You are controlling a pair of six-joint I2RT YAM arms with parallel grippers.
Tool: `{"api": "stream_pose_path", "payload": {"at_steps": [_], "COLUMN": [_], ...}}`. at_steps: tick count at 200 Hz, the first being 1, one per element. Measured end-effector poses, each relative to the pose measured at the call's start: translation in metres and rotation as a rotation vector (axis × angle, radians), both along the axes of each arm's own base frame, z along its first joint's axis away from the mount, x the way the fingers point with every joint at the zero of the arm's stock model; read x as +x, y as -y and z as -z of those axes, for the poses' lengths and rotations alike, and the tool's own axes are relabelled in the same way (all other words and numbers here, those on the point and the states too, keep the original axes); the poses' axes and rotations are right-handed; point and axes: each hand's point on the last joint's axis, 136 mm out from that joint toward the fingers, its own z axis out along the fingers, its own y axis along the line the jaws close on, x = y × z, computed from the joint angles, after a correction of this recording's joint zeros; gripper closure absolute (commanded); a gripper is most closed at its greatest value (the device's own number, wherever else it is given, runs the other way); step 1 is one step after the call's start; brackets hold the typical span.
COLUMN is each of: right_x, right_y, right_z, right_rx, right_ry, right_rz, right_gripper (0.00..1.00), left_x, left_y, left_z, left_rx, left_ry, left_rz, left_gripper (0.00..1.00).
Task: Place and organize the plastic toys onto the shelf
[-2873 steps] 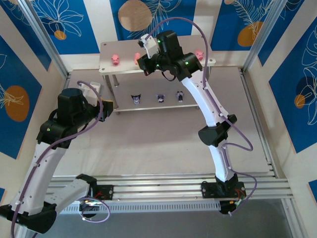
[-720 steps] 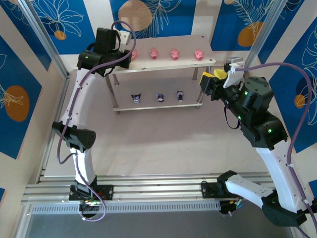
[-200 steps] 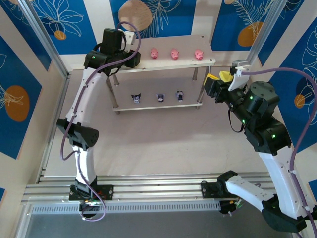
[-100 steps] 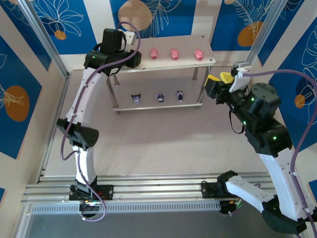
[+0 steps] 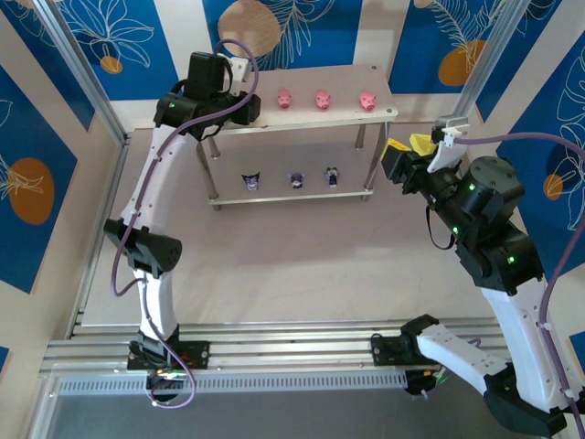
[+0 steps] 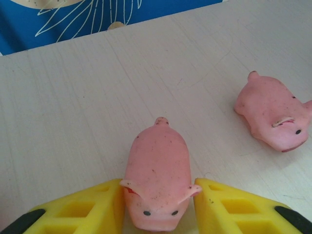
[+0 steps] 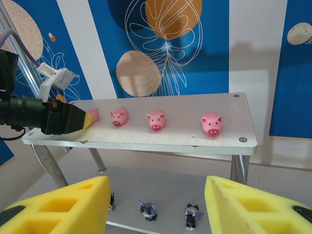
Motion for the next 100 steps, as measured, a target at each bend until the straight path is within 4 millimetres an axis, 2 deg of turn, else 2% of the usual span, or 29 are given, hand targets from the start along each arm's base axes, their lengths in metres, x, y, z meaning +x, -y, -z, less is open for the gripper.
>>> {"api": "stream_pose_path", "payload": {"at_steps": [100], "right_x": [0.0002], "right_y": [0.0036], "right_z": [-0.0008], "right_rx": [0.007], "right_ry": [0.001], "right_rz": [0.012], "right_gripper": [0.45], "left_x": [0.0036], "left_y": [-0.0052], "left_z": [-0.0014], "left_rx": [0.016], "left_ry": [0.015], "left_rz": [-0.030], "left_gripper": [0.75]}}
